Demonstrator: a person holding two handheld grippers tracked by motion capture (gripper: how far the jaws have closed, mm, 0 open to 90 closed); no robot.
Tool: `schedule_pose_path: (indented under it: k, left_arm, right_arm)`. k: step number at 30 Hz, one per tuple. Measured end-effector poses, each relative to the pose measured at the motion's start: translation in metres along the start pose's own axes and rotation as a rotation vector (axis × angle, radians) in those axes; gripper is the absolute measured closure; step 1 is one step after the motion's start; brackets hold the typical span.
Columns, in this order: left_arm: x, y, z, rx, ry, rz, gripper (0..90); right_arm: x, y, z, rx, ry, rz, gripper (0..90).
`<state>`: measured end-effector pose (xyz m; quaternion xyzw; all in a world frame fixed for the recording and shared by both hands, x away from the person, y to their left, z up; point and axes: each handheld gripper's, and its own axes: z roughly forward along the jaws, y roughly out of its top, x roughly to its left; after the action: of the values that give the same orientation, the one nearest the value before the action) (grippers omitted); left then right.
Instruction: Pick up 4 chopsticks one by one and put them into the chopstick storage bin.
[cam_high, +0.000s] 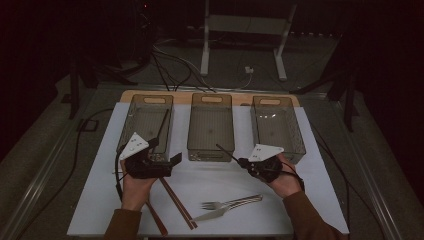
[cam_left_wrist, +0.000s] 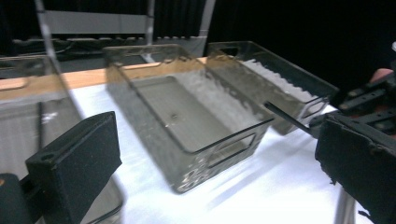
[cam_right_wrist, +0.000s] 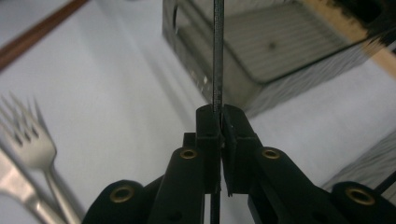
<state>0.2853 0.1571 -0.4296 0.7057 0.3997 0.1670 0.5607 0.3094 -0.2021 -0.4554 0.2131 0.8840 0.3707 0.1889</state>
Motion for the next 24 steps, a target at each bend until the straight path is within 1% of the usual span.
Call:
schedule_pose_path:
  k: [4,6,7,10,14,15,16,18,20,22,24]
  left_arm:
    - [-0.006,0.004,0.012,0.004,-0.03,-0.001,1.1]
    - [-0.009,0.006,0.018,0.012,-0.042,0.001,1.1]
    - [-0.01,0.007,0.021,0.016,-0.048,0.001,1.2]
    - [-0.015,0.011,0.031,0.016,-0.074,-0.004,1.7]
    - [-0.023,0.017,0.042,0.019,-0.11,-0.006,1.9]
    - [-0.025,0.019,0.045,0.016,-0.115,-0.012,4.3]
    - [-0.027,0.02,0.047,0.015,-0.124,-0.012,6.0]
    - [-0.031,0.023,0.053,0.017,-0.128,-0.011,8.6]
    - [-0.034,0.025,0.057,0.012,-0.133,-0.018,15.9]
    - [-0.035,0.027,0.061,0.009,-0.151,-0.023,18.1]
    - [-0.036,0.027,0.064,0.007,-0.164,-0.032,25.6]
  right_arm:
    - [-0.004,0.009,-0.001,-0.034,-0.021,0.022,85.8]
    - [-0.005,0.014,-0.002,-0.064,-0.033,0.032,85.8]
    - [-0.006,0.017,-0.004,-0.079,-0.03,0.047,85.8]
    - [-0.006,0.024,-0.007,-0.132,-0.036,0.065,85.7]
    - [-0.005,0.033,-0.009,-0.19,-0.031,0.095,85.8]
    - [-0.004,0.035,-0.009,-0.204,-0.027,0.102,85.8]
    - [-0.003,0.037,-0.008,-0.217,-0.026,0.106,85.7]
    - [-0.002,0.04,-0.007,-0.24,-0.016,0.118,85.7]
    - [0.001,0.043,-0.006,-0.256,-0.011,0.126,85.8]
    - [0.003,0.045,-0.004,-0.27,0.001,0.134,85.7]
    - [0.005,0.047,-0.002,-0.279,0.016,0.139,85.8]
